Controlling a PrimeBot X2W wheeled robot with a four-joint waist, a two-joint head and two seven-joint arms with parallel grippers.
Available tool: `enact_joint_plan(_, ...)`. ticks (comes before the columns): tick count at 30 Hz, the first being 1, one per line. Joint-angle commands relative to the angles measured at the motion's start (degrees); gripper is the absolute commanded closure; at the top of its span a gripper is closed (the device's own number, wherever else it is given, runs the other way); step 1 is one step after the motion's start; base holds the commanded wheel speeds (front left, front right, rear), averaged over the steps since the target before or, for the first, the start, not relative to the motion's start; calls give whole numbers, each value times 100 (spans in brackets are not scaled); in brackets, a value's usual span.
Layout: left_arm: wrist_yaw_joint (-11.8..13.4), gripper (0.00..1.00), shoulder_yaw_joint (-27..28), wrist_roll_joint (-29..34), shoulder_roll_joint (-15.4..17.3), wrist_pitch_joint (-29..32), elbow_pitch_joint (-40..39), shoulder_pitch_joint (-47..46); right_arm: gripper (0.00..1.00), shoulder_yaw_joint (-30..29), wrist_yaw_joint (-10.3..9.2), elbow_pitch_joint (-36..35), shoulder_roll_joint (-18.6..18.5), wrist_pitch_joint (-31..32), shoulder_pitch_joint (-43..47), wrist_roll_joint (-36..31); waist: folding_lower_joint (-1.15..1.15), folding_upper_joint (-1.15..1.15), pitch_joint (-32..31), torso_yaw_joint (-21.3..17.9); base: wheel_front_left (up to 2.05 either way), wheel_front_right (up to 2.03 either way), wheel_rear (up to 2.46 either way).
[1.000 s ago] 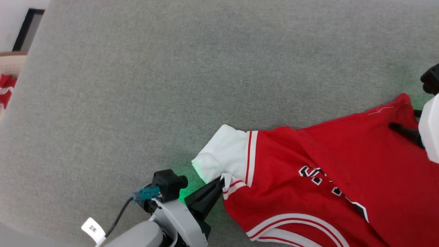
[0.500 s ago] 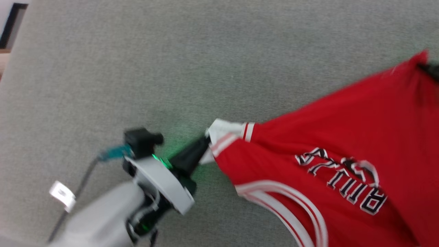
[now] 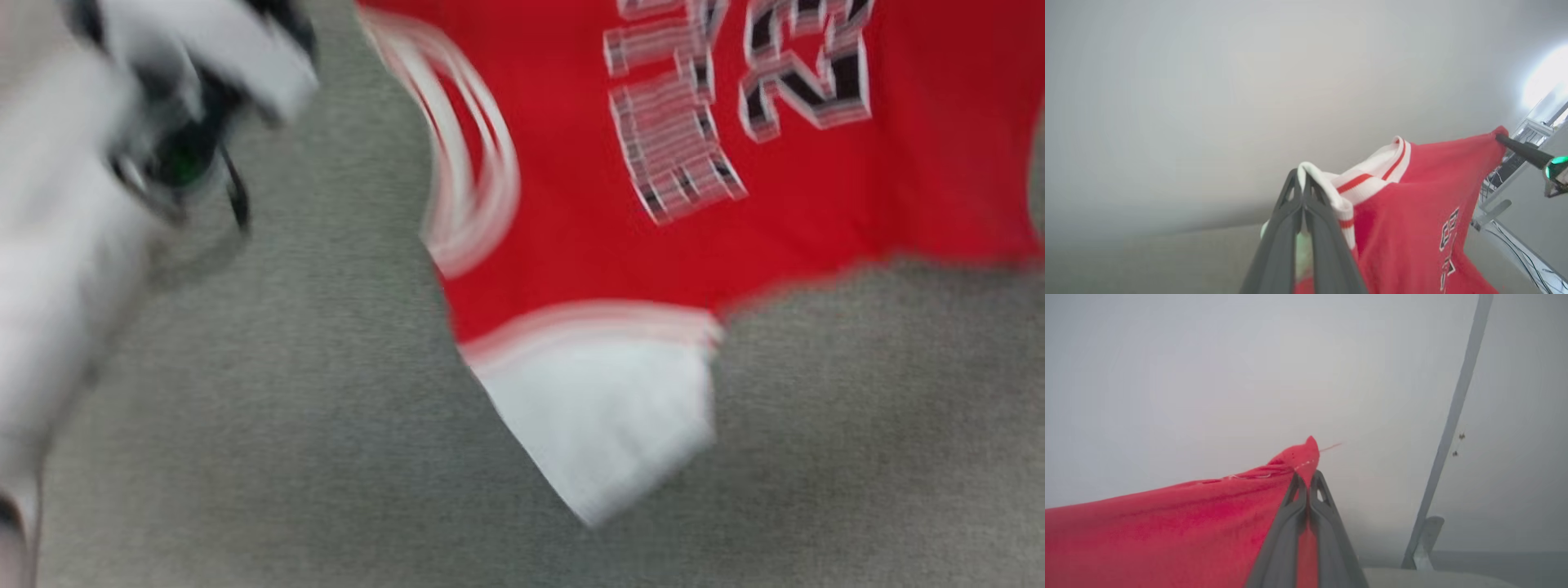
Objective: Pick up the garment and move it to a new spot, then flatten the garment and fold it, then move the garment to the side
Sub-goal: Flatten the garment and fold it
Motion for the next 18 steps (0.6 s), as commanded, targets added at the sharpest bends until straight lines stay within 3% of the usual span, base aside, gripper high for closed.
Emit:
enact_joint_plan(1, 93, 100, 155, 23, -37, -55, 340, -464, 100, -177, -21, 227, 54, -208, -328, -124, 0, 0, 273, -308, 0, 0, 0)
enact_joint_plan(6, 226, 100, 473, 265, -303, -410, 1168, -1726, 100, -445, -22, 765, 342, -805, -1107, -390, 0, 0, 421, -507, 0, 0, 0)
enact_joint_plan(10, 126, 100, 814, 366, -540, -688, 1507, -2461, 100, -632, -22, 1120, 536, -1333, -1593, -569, 0, 0, 460, -608, 0, 0, 0)
enact_joint_plan(14, 13, 100, 783, 333, -676, -730, 1574, -2264, 100, -516, -21, 1276, 662, -1441, -1418, -676, 0, 0, 367, -611, 0, 0, 0)
enact_joint_plan(18, 7, 100, 535, 111, -544, -741, 1024, -1402, 100, -284, -19, 1199, 810, -1145, -787, -423, 0, 0, 257, -647, 0, 0, 0)
